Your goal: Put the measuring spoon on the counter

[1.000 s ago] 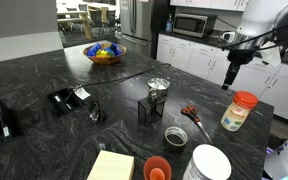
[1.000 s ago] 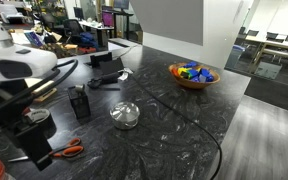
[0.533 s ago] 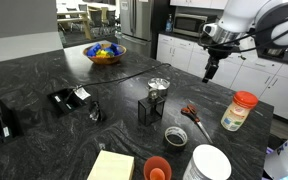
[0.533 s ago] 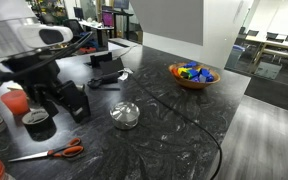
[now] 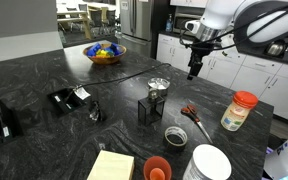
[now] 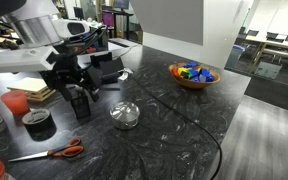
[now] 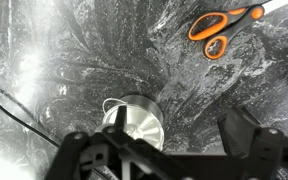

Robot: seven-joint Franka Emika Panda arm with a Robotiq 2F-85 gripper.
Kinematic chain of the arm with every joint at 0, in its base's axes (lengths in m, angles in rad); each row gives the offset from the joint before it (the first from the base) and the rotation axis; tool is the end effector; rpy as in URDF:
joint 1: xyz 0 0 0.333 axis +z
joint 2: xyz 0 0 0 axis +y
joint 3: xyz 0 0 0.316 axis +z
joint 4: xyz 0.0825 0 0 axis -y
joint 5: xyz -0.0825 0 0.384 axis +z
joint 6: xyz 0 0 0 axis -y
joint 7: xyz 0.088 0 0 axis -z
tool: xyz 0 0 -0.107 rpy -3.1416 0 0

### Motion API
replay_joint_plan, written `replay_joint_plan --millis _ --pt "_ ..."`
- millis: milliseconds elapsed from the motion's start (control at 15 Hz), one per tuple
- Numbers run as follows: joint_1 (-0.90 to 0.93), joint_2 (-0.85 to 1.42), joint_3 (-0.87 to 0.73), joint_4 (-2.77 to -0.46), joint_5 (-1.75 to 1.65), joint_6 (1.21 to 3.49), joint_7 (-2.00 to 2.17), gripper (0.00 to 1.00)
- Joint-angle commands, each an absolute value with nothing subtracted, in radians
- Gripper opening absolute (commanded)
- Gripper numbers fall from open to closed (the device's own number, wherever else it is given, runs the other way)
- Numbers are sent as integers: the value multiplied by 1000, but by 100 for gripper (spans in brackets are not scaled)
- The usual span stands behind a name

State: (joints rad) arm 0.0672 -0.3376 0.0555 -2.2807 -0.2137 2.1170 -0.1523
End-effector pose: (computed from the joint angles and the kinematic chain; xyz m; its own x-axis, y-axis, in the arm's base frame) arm 0.4640 0.0492 0.5064 0.9198 0.3719 0.1250 0.3363 -0.9114 0.2371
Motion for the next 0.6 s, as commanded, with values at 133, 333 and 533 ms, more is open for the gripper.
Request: replay_joint_plan --millis 133,333,533 --pt "64 -333 61 -2273 -226 2115 -143 100" --pt "78 -291 69 -2226 -224 2137 -167 100" --pt "100 -239 86 -2163 -226 2166 -190 100"
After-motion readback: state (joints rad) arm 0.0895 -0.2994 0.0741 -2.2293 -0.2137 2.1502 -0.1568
